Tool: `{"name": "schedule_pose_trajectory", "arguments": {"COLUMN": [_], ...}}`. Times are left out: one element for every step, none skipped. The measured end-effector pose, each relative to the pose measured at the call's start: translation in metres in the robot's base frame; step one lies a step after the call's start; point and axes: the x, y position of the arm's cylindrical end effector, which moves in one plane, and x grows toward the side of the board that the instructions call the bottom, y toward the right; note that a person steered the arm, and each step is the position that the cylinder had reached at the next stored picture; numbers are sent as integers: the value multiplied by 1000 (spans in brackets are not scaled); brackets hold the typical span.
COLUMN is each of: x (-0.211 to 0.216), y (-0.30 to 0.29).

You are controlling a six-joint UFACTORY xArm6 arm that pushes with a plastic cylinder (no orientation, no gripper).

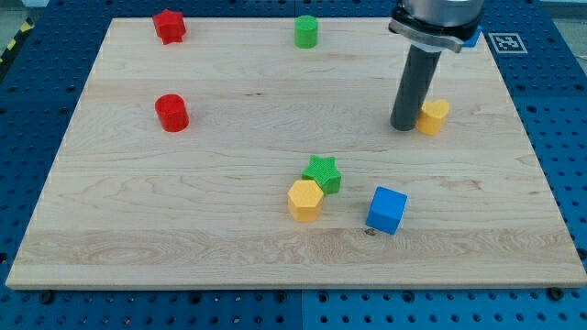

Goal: Move the blue cube to bottom center

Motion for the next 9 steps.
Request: {"name": "schedule_pose_trajectory", "arguments": {"x": [-1, -3, -6, 35, 84, 89, 89, 89, 89], "y": [22, 37, 22, 8, 8, 8, 8, -8, -49]}}
